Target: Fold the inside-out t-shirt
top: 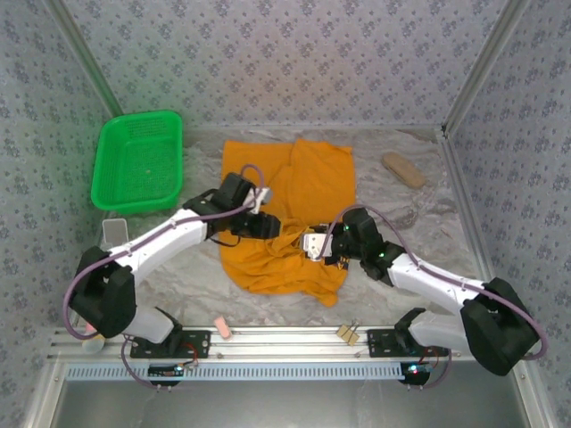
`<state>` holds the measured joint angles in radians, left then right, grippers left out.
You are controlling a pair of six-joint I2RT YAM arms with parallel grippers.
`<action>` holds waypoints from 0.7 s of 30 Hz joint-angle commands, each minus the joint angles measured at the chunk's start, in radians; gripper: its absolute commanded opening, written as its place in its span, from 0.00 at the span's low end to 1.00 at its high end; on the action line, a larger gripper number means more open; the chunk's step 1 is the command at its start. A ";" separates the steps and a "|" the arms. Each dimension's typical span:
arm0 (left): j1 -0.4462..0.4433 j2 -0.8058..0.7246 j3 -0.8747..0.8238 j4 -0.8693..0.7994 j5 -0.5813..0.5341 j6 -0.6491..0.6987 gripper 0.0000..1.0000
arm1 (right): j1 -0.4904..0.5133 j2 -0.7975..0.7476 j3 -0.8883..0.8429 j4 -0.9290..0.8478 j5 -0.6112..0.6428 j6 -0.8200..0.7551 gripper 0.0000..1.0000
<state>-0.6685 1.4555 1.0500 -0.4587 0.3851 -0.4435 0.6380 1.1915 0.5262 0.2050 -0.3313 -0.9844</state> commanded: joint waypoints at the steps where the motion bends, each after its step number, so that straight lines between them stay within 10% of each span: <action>1: -0.037 0.079 0.040 -0.056 -0.040 0.068 0.44 | -0.018 0.050 0.042 -0.055 0.039 -0.026 0.30; 21: -0.050 0.107 -0.027 -0.009 -0.269 -0.032 0.53 | -0.154 0.225 0.173 -0.111 -0.193 0.020 0.37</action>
<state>-0.7204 1.5814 1.0573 -0.4969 0.1192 -0.4500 0.4839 1.3808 0.6693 0.1448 -0.4461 -0.9688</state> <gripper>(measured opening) 0.532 0.371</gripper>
